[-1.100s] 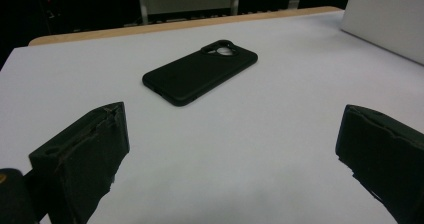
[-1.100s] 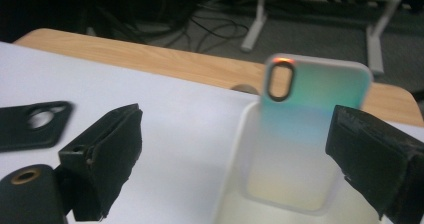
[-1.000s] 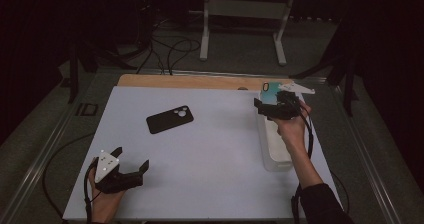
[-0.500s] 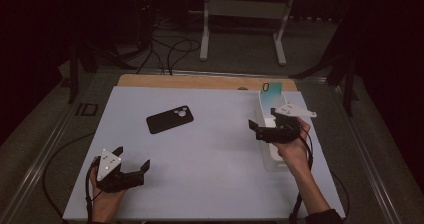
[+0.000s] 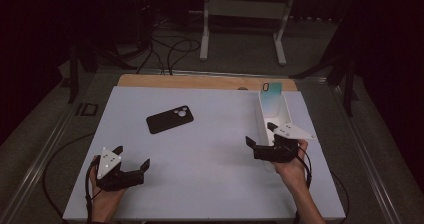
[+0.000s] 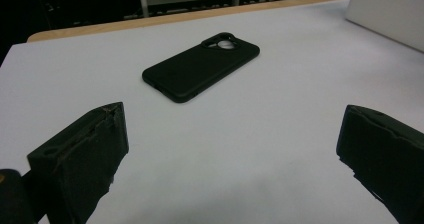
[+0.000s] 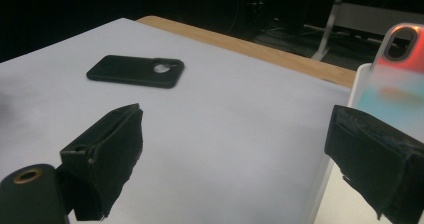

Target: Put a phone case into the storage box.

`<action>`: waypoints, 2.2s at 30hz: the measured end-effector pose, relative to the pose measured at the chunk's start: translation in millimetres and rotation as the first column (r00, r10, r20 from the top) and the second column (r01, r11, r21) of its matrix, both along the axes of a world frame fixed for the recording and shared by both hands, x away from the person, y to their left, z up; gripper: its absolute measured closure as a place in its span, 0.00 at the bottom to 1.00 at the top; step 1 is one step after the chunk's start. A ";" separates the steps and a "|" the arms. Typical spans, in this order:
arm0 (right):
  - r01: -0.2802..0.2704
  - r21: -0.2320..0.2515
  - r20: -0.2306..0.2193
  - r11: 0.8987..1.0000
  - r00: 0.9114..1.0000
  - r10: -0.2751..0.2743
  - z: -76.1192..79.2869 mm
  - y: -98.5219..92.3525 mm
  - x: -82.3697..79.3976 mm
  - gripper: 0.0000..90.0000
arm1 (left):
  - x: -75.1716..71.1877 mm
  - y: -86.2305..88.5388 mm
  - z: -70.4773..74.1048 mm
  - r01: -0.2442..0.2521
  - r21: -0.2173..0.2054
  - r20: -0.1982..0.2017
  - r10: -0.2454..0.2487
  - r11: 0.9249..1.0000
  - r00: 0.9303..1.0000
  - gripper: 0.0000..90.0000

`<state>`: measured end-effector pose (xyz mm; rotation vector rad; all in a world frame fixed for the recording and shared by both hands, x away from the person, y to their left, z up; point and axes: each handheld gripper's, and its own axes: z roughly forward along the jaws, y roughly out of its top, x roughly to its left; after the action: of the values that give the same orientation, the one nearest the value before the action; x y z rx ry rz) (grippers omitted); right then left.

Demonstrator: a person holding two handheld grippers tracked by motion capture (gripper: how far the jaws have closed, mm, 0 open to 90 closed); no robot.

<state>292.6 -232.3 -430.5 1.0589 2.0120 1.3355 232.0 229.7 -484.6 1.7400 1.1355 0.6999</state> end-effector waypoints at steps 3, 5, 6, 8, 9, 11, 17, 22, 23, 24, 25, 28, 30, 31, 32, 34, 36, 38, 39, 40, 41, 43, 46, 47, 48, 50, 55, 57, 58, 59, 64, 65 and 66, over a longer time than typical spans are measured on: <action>-0.005 0.012 0.024 1.000 1.000 0.004 -4.6 -1.6 -9.4 0.09 | 0.3 1.0 2.2 -0.003 -0.007 0.003 0.003 1.000 1.000 0.01; -0.010 0.020 0.030 1.000 1.000 0.009 -6.0 -2.5 -12.0 0.09 | 0.5 1.2 3.0 -0.005 -0.013 0.003 0.005 1.000 1.000 0.01; -0.017 0.025 0.035 1.000 0.999 0.016 -7.6 -3.0 -14.5 0.09 | 0.9 2.0 4.5 -0.003 -0.017 0.006 0.003 1.000 1.000 0.01; -0.021 0.032 0.068 0.999 0.998 0.019 -12.7 -4.8 -19.6 0.09 | 1.2 2.2 5.9 -0.001 -0.019 0.006 0.001 1.000 1.000 0.01; -0.019 0.046 0.070 0.999 0.997 0.015 -14.0 -5.9 -21.3 0.09 | 1.3 2.3 6.9 -0.002 -0.019 0.008 0.002 1.000 1.000 0.01; -0.018 0.066 0.083 0.998 0.996 0.012 -17.0 -8.2 -24.8 0.09 | 1.7 2.0 9.1 0.003 -0.021 0.010 -0.003 1.000 1.000 0.01; 0.000 0.076 0.073 0.997 0.997 -0.005 -24.1 -14.6 -33.2 0.09 | 4.3 1.5 17.7 0.021 -0.003 0.019 -0.021 1.000 1.000 0.01; 0.004 0.091 0.071 0.996 0.997 -0.010 -27.0 -18.2 -39.3 0.09 | 9.4 3.5 28.6 0.037 0.008 0.031 -0.037 0.999 0.999 0.00; 0.006 0.093 0.070 0.996 0.997 -0.013 -27.9 -18.9 -41.3 0.09 | 9.4 3.5 28.6 0.037 0.008 0.031 -0.037 0.999 0.999 0.00; 0.006 0.093 0.070 0.996 0.997 -0.013 -27.9 -18.9 -41.3 0.09 | 13.9 3.7 36.2 0.050 0.017 0.035 -0.050 0.999 0.998 0.00; 0.012 0.104 0.071 0.995 0.997 -0.019 -30.2 -20.9 -45.5 0.09 | 15.7 3.3 38.5 0.056 0.021 0.038 -0.057 0.998 0.998 0.00; 0.025 0.111 0.067 0.993 0.997 -0.033 -32.1 -23.4 -48.3 0.09 | 21.3 0.5 44.3 0.071 0.030 0.039 -0.072 0.997 0.997 0.00; 0.033 0.124 0.065 0.992 0.997 -0.041 -33.1 -25.1 -49.7 0.09 | 25.6 -2.5 46.9 0.084 0.036 0.038 -0.085 0.996 0.996 0.00; 0.033 0.124 0.065 0.992 0.997 -0.041 -33.1 -25.1 -49.7 0.09 | 25.6 -2.5 46.9 0.084 0.036 0.038 -0.085 0.996 0.996 0.00; 0.036 0.126 0.065 0.991 0.997 -0.045 -34.2 -26.3 -50.5 0.09 | 32.0 -6.5 48.7 0.094 0.051 0.036 -0.096 0.994 0.995 0.00; 0.037 0.121 0.067 0.992 0.997 -0.045 -34.7 -26.1 -50.7 0.09 | 38.1 -8.4 49.8 0.099 0.054 0.032 -0.101 0.994 0.994 0.00; 0.036 0.124 0.067 0.992 0.997 -0.045 -35.3 -26.1 -51.0 0.09 | 44.6 -9.7 50.6 0.102 0.044 0.027 -0.103 0.994 0.994 0.00; 0.038 0.124 0.066 0.992 0.997 -0.046 -35.8 -26.4 -50.9 0.09 | 51.1 -11.2 51.4 0.104 0.041 0.021 -0.105 0.994 0.994 0.01; 0.040 0.126 0.065 0.991 0.997 -0.049 -36.0 -26.5 -50.9 0.09 | 54.4 -12.0 51.9 0.104 0.042 0.017 -0.105 0.994 0.994 0.01; 0.041 0.127 0.065 0.991 0.997 -0.050 -36.3 -26.7 -50.9 0.09 | 57.7 -12.6 52.3 0.106 0.041 0.014 -0.107 0.994 0.994 0.01; 0.043 0.127 0.064 0.991 0.997 -0.051 -36.4 -26.9 -51.0 0.09 | 61.1 -13.0 52.7 0.106 0.037 0.010 -0.107 0.994 0.994 0.01; 0.044 0.129 0.065 0.991 0.996 -0.053 -36.4 -27.4 -51.1 0.09 | 68.1 -13.3 53.1 0.102 0.026 0.000 -0.102 0.994 0.995 0.01; 0.047 0.131 0.068 0.990 0.996 -0.057 -35.8 -27.8 -51.6 0.09 | 74.1 -14.3 53.5 0.101 0.020 -0.006 -0.101 0.995 0.995 0.02; 0.050 0.135 0.069 0.990 0.996 -0.059 -35.6 -28.1 -51.8 0.09 | 79.4 -15.7 53.5 0.102 0.028 -0.010 -0.102 0.994 0.995 0.02; 0.050 0.136 0.070 0.989 0.996 -0.060 -35.5 -28.4 -51.8 0.09 | 82.1 -16.1 53.4 0.104 0.032 -0.014 -0.104 0.994 0.995 0.02; 0.051 0.136 0.072 0.989 0.996 -0.061 -35.2 -28.8 -51.9 0.09 | 87.7 -17.4 52.6 0.102 0.036 -0.022 -0.101 0.994 0.995 0.03; 0.051 0.140 0.072 0.989 0.996 -0.061 -34.7 -28.8 -52.3 0.09 | 100.9 -19.9 48.9 0.104 0.042 -0.047 -0.102 0.994 0.994 0.04; 0.052 0.143 0.071 0.988 0.995 -0.063 -34.3 -29.0 -52.3 0.09 | 109.4 -20.7 44.8 0.102 0.043 -0.071 -0.099 0.994 0.993 0.07; 0.052 0.143 0.071 0.988 0.995 -0.063 -34.3 -29.0 -52.3 0.09 | 109.4 -20.7 44.8 0.102 0.043 -0.071 -0.099 0.994 0.993 0.08; 0.052 0.148 0.069 0.988 0.996 -0.062 -34.4 -29.3 -52.3 0.09 | 112.6 -20.7 43.1 0.099 0.047 -0.077 -0.096 0.994 0.992 0.08; 0.050 0.153 0.065 0.987 0.996 -0.061 -35.1 -29.2 -51.8 0.09 | 129.1 -22.9 34.2 0.074 0.044 -0.102 -0.069 0.996 0.992 0.14; 0.050 0.153 0.065 0.987 0.996 -0.061 -35.1 -29.2 -51.8 0.09 | 129.1 -22.9 34.2 0.074 0.044 -0.102 -0.069 0.996 0.992 0.16; 0.049 0.154 0.066 0.987 0.996 -0.060 -35.1 -29.2 -51.8 0.09 | 136.1 -23.9 30.0 0.069 0.046 -0.121 -0.063 0.997 0.991 0.16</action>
<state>240.8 -261.5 -465.6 1.1103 1.8409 1.4962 368.1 205.8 -454.6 1.8736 1.1439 0.5952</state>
